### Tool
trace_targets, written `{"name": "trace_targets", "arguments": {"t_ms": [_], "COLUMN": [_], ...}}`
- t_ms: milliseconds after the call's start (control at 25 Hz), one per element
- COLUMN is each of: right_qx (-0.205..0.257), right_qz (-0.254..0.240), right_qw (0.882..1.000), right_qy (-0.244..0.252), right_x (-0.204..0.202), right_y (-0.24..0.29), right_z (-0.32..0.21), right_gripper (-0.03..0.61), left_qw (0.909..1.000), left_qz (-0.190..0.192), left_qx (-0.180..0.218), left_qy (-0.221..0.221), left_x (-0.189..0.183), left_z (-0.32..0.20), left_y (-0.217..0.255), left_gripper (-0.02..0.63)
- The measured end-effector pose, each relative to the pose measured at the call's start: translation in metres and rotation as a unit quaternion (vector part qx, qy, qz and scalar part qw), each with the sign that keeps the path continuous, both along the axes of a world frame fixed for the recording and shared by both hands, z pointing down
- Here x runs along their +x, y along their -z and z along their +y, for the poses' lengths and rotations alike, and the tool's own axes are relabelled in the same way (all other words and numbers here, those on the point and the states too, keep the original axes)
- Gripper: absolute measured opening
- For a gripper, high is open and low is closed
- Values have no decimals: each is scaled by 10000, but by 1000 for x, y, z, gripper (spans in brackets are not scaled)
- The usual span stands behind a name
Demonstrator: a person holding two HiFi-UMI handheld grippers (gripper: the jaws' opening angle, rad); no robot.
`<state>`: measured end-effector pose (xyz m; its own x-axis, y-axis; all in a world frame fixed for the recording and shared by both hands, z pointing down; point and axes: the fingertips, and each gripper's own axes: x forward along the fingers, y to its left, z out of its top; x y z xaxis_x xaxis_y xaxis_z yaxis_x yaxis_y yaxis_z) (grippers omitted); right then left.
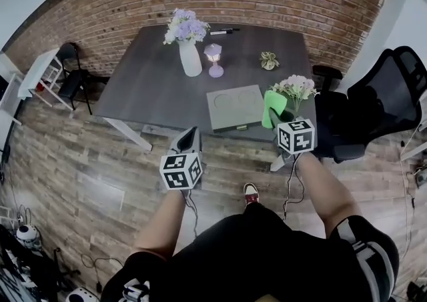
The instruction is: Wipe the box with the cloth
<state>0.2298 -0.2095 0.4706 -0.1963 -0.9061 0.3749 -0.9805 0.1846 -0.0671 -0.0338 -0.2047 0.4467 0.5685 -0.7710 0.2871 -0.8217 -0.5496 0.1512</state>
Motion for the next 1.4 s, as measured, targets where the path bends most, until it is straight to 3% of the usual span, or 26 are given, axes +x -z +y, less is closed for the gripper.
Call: {"name": "trace_targets", "arguments": {"t_ms": [280, 560, 960, 1400], "right_qx": [184, 296, 402, 533], "right_qz": [172, 455, 629, 430], "right_qw": [9996, 9984, 9972, 9977], "right_qy": [-153, -166, -78, 7], "right_x": [-65, -88, -88, -64], "right_y": [21, 43, 62, 69], "right_z": [66, 96, 113, 125], "right_gripper": [44, 44, 44, 44], "left_qw": [9997, 9991, 9990, 9981], "left_qz": [120, 285, 291, 163], "left_qx": [162, 245, 282, 421], "left_qy": [-121, -206, -166, -419], "left_x": [-62, -81, -75, -16], "left_z": [47, 74, 92, 105], "left_y": [18, 28, 39, 53], "left_gripper": [8, 8, 8, 8]}}
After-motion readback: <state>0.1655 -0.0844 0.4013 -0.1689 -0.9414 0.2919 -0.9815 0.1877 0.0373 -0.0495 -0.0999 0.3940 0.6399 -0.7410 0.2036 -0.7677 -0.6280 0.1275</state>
